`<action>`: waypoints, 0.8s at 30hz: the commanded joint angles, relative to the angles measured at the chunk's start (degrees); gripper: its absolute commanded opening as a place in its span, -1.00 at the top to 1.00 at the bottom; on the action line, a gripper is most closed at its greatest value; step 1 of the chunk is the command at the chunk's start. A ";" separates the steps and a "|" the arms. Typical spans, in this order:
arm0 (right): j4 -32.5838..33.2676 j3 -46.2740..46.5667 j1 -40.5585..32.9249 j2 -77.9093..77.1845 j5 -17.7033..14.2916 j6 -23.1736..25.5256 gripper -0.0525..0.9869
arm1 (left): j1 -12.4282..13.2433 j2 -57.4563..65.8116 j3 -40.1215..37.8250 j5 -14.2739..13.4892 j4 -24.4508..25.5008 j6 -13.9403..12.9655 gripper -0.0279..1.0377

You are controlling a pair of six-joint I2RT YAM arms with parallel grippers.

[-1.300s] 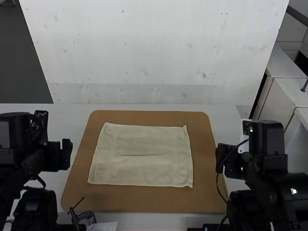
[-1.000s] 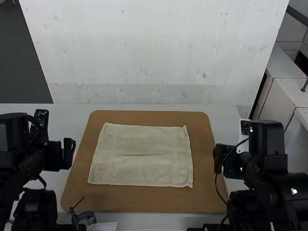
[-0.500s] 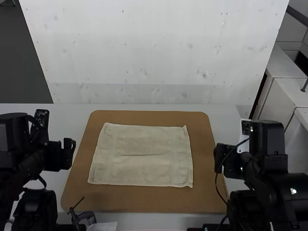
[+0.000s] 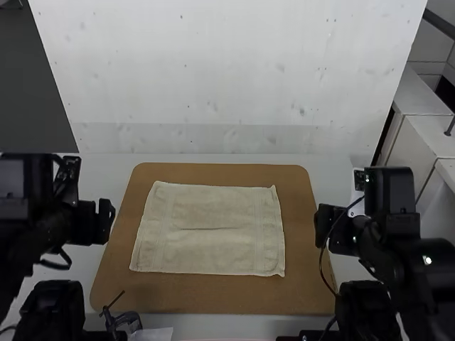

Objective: Fold the towel.

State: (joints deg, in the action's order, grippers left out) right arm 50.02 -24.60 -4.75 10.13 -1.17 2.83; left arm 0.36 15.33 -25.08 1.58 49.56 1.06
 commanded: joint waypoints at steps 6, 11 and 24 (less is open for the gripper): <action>-12.05 -4.76 -0.70 26.61 1.08 0.51 -0.94 | -1.77 28.61 -10.95 1.23 -7.81 -0.09 -0.86; -18.20 -9.85 -0.87 43.31 1.61 1.65 -0.90 | -4.49 44.17 -17.28 0.61 -10.71 2.46 -0.86; -23.48 -31.74 -6.94 84.09 3.10 9.39 -0.93 | -9.59 71.94 -30.55 -7.03 -12.38 3.69 -0.89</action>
State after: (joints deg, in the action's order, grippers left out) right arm 27.07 -51.13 -10.09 88.14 1.45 9.50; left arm -9.43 85.21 -51.75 -3.33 37.41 4.36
